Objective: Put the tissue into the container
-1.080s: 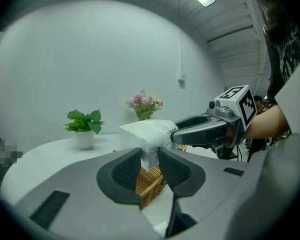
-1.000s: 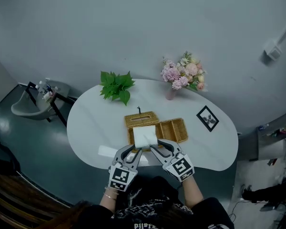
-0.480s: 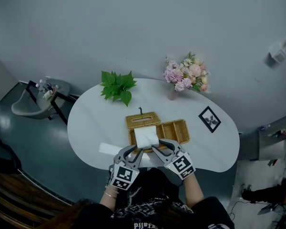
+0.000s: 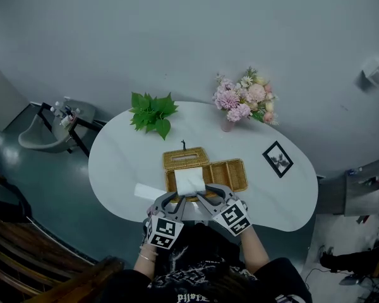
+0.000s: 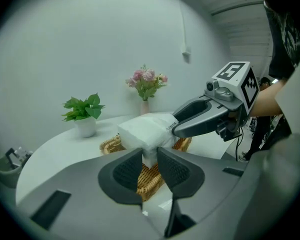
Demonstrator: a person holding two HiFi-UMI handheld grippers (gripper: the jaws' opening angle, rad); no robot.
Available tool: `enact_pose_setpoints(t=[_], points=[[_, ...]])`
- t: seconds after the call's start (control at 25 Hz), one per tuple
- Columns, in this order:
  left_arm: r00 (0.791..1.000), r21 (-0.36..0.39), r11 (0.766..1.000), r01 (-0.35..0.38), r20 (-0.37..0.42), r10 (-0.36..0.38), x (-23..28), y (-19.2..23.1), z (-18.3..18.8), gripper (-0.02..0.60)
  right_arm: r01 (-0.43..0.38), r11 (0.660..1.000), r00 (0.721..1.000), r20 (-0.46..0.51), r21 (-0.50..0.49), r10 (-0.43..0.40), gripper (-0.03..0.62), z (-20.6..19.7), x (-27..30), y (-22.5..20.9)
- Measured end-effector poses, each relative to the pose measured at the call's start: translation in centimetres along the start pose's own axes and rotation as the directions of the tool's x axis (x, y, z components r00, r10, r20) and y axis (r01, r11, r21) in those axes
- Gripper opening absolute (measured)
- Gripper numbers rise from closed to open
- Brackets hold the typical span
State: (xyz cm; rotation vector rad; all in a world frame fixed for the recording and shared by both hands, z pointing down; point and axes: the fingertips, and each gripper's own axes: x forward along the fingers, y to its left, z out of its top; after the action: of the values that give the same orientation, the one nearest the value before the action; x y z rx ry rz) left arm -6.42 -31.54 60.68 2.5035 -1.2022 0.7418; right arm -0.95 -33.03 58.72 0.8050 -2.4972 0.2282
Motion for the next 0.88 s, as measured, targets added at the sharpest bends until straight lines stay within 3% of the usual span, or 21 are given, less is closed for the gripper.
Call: enact_pose_setpoints(t=[0.64,0.88], points=[[0.991,-0.023,1.0,0.006,-0.131,-0.009,1.4,0.1,-1.4,0.107,-0.086,0.995,0.984,-0.151,0.04,0.091,0.143,-2.2,1.2,-0.5],[0.984,-0.01,1.0,0.007,-0.177,-0.008,1.9,0.3,-1.6,0.107,-0.083,0.995,0.976,-0.198,0.064,0.094,0.141,-2.8,1.6,-0.9]])
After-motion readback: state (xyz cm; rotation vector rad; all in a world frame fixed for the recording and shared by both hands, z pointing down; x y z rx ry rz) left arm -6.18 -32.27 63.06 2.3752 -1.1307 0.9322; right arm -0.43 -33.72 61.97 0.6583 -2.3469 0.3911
